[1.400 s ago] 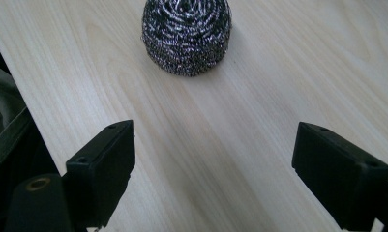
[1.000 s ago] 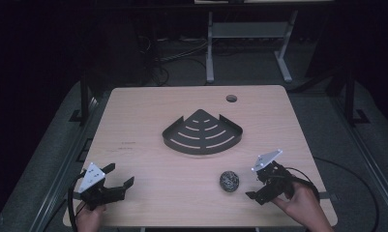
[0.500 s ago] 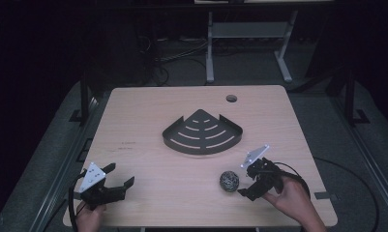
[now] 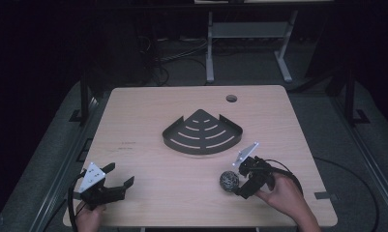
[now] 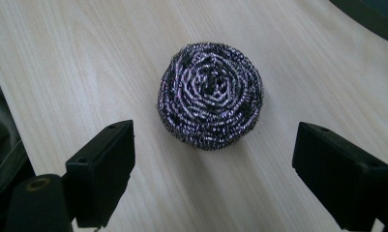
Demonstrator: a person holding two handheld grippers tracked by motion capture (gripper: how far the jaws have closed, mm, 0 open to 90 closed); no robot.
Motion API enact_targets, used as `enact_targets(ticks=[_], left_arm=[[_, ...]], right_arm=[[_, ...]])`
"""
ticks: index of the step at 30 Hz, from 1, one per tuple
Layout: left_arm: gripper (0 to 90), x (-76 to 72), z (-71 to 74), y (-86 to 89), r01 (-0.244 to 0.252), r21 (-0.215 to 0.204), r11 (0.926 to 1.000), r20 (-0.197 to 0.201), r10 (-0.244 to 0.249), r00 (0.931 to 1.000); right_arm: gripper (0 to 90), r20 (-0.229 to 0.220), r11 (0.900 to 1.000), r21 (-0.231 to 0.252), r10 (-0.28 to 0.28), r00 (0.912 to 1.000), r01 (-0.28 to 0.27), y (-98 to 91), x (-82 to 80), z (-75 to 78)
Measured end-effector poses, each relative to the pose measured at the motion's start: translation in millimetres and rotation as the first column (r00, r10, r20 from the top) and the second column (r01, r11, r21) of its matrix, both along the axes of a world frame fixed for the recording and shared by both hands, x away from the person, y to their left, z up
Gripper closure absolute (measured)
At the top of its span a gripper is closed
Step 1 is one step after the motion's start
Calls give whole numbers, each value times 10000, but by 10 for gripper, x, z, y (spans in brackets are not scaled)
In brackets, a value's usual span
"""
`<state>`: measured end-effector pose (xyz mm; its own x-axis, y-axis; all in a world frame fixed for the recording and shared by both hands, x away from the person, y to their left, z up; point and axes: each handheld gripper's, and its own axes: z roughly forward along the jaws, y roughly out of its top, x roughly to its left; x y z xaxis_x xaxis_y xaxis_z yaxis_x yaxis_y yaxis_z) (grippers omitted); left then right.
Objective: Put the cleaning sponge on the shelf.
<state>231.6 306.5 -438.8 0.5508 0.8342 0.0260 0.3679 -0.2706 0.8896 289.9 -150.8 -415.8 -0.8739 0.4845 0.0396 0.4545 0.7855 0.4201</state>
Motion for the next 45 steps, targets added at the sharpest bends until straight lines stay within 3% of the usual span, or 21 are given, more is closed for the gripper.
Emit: enact_targets(ticks=[29, 36, 45], left_arm=[[133, 0, 6, 7, 36, -104, 9999, 16, -36, 10000], [133, -1, 6, 13, 53, -111, 9999, 25, -53, 10000], [133, -5, 13, 18, 22, -209, 9998, 68, -21, 10000]], right_arm=[[174, -410, 9960, -781, 397, 9984, -429, 336, 149, -145], [220, -617, 9933, -1045, 427, 9972, -490, 370, 174, -192], [297, -538, 9902, -1293, 460, 9975, -526, 394, 175, -222]])
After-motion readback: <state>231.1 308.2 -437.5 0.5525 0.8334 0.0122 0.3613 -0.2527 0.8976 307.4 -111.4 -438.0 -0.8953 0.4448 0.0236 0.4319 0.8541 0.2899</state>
